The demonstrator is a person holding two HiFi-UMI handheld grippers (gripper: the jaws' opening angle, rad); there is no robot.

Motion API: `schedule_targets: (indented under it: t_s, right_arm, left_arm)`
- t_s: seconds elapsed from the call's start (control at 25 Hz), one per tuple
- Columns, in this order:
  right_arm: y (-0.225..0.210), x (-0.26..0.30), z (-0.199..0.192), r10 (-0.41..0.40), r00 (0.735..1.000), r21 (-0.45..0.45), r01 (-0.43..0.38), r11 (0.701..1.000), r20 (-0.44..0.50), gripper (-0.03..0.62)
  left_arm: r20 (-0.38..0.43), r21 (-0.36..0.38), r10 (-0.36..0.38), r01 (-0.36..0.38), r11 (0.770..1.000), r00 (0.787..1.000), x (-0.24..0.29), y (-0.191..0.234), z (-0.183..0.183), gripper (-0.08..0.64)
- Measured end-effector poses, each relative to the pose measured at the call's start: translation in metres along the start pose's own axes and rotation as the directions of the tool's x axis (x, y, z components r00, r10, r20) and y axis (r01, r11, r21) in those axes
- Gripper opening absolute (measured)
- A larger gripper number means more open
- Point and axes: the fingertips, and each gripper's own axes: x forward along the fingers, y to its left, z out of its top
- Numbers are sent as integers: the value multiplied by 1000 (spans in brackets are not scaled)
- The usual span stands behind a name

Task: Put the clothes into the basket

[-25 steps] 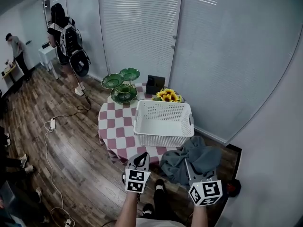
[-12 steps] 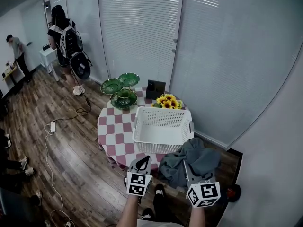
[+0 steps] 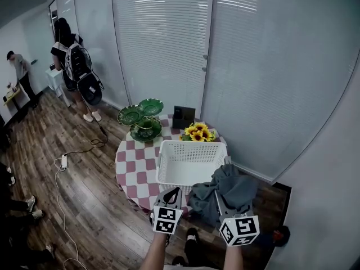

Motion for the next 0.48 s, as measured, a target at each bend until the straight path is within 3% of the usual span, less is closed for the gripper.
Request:
schedule_targets:
  t_s: [0.28,0.48]
  right_arm:
    - [-12,45,15,26,1000,-7,-26,1000,9,218]
    - [-23,75,32,46,999,-15,-46,999,12,218]
  left_arm:
    - [13,24,-45,44,999,999,44,-5,28,14]
    - [16,22,-24,23,999,1000,69,11,47,14]
